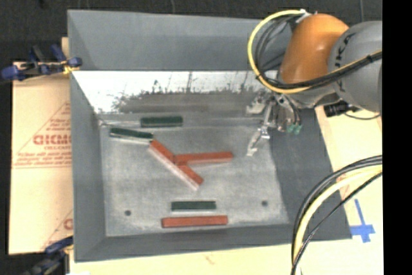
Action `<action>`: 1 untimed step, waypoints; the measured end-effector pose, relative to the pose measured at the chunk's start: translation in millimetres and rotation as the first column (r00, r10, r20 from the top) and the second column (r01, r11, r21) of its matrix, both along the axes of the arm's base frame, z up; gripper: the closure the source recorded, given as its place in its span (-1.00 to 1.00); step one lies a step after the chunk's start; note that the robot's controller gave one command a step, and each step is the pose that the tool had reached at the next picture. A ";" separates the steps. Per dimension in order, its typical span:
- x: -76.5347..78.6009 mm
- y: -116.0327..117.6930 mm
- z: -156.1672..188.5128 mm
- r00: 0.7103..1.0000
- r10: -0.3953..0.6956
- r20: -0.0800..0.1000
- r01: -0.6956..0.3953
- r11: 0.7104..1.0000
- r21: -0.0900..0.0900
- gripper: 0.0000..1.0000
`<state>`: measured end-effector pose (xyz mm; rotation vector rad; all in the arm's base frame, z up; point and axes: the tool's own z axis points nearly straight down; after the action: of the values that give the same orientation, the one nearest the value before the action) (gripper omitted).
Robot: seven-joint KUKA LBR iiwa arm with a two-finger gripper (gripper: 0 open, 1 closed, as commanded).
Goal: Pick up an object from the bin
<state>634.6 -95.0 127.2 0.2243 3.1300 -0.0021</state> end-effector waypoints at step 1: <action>-37.0 36.8 -47.6 0.978 0.209 -0.010 -0.209 0.978 -0.001 1.00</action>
Offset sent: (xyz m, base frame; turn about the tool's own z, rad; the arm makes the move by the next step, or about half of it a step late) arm 0.0000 0.0000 0.0000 0.0000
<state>597.5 -58.2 79.6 -0.1065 3.1455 -0.0055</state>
